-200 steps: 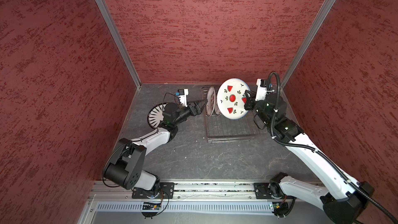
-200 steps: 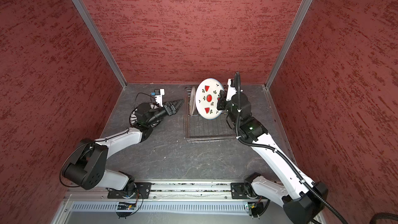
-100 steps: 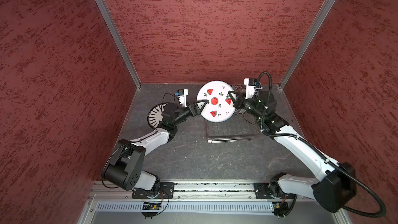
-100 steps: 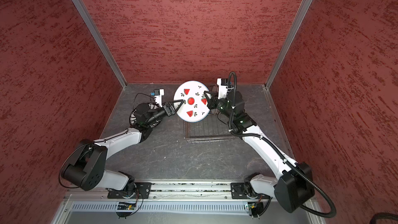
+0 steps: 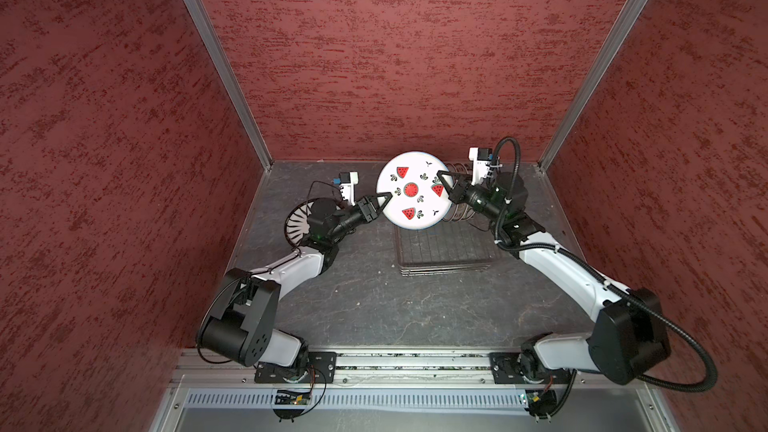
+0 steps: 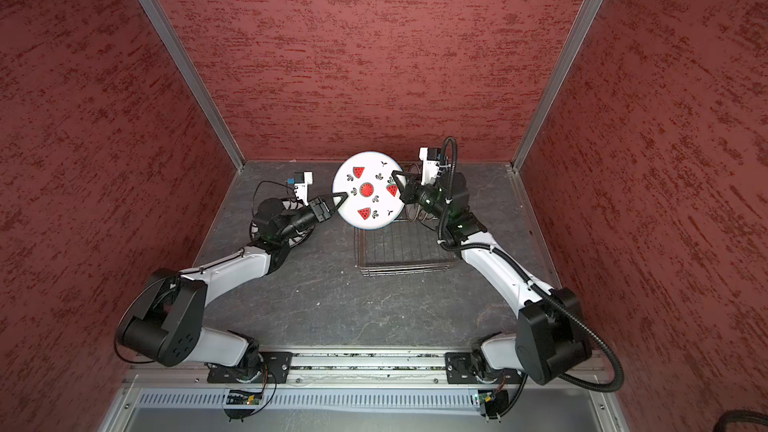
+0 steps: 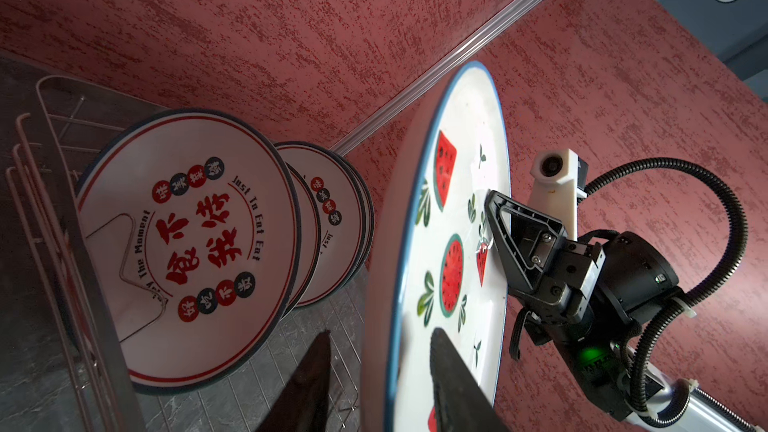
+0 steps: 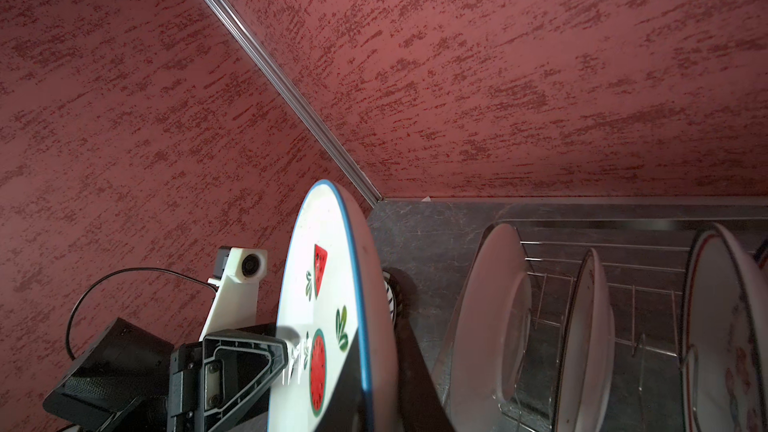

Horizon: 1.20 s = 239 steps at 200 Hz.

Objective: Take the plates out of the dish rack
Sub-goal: 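Carry the watermelon plate toward the left gripper and grasp its rim with the left gripper, then open the right gripper and carry the plate toward the stacked plates with the left gripper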

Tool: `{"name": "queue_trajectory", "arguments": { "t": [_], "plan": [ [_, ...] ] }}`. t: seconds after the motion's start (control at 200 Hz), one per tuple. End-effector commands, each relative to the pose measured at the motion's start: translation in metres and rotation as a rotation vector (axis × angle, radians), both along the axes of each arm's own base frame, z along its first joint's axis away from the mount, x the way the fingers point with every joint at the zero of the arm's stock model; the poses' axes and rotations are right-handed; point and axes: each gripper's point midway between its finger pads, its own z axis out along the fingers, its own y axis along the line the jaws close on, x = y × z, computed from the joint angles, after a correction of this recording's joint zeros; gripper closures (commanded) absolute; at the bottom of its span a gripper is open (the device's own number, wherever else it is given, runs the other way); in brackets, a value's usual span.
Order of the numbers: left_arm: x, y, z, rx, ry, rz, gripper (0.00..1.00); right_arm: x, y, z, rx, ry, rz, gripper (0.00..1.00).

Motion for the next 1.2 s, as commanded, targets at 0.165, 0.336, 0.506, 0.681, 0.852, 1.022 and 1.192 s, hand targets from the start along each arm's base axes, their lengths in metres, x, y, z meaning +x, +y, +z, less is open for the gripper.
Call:
{"name": "queue_trajectory", "arguments": {
  "t": [0.165, 0.336, 0.506, 0.681, 0.852, 1.022, 1.192],
  "plan": [
    [0.001, -0.012, 0.005, -0.012, 0.016, -0.075, 0.69, -0.005, 0.002, 0.047, 0.113, -0.135, 0.059, 1.00],
    [0.002, -0.018, 0.004, -0.010, 0.031, -0.096, 0.72, -0.002, 0.001, 0.042, 0.103, -0.131, 0.054, 1.00],
    [0.004, -0.024, 0.003, -0.015, 0.041, -0.117, 0.77, -0.001, 0.004, 0.039, 0.100, -0.122, 0.072, 1.00],
    [0.005, -0.027, 0.004, -0.009, 0.040, -0.117, 0.83, 0.000, 0.004, 0.034, 0.095, -0.110, 0.071, 0.99],
    [0.006, -0.027, 0.004, -0.012, 0.046, -0.116, 0.85, -0.001, 0.013, 0.029, 0.084, -0.107, 0.132, 0.93],
    [0.010, -0.019, 0.001, 0.013, 0.046, -0.042, 0.88, -0.004, 0.018, 0.029, 0.089, -0.107, 0.171, 0.75],
    [0.012, -0.021, -0.002, 0.010, 0.061, -0.045, 0.92, 0.000, 0.023, 0.016, 0.072, -0.075, 0.195, 0.64]
  ]
}}
